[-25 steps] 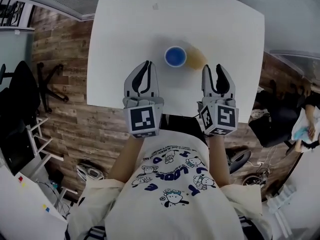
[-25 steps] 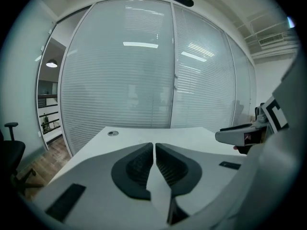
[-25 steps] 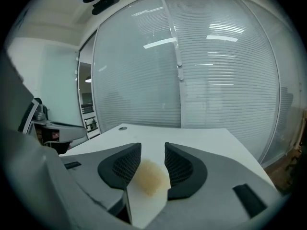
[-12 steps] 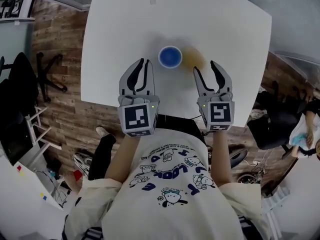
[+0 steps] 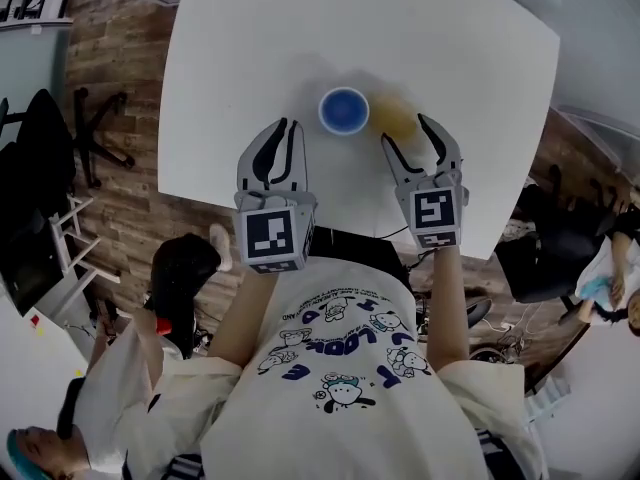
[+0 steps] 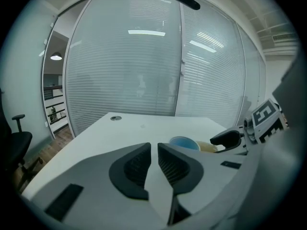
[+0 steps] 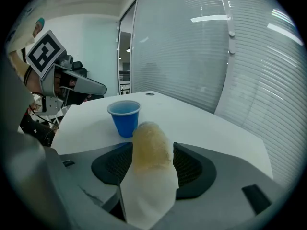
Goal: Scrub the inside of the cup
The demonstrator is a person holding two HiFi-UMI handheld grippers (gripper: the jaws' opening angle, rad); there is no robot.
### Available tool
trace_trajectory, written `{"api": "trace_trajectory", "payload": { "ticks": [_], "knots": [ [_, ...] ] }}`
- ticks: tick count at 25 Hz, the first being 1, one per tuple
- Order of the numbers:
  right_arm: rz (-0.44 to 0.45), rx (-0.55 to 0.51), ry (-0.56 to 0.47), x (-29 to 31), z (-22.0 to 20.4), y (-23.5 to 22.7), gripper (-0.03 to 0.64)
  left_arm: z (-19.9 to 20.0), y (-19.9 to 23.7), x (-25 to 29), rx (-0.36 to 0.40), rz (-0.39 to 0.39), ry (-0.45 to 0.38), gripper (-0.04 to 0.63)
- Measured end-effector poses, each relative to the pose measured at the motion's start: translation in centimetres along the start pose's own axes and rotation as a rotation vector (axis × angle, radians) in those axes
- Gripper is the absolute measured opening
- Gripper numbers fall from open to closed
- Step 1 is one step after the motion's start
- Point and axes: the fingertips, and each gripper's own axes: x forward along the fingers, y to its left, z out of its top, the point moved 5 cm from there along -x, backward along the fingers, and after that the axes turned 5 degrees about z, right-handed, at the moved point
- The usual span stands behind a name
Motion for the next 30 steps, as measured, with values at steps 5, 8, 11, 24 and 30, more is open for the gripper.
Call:
{"api": "trace_trajectory", "payload": {
  "ticks": [5,8,11,24,30],
  "knots": [
    [0.037,0.009,0.027,0.4,-0.5,-0.2,0.262,-0.7,0.6,-0.1,-0.001,0.016,0.031,0.074],
    [0.058,0.02,0.056,1.0,-0.8,-0.2,0.262,-0.9,0.6,0.0,0.007,0.014,0.034,0.073],
    [0.068,0.035,0.071,1.3,-1.0,-0.3,0.259,-1.1,0.3,0.2,0.005,0.009,0.035,0.073],
    [0.083,0.075,0.074,1.8,-1.0,-0.6,0.206,-2.4,-0.4,0.5,-0.029,-0.013,0.072,0.074],
    [0.082,0.076,0.073,2.0,-0.9,-0.4,0.166,-2.7,-0.8,0.7,0.016,-0.068,0.071,0.129]
  ]
}}
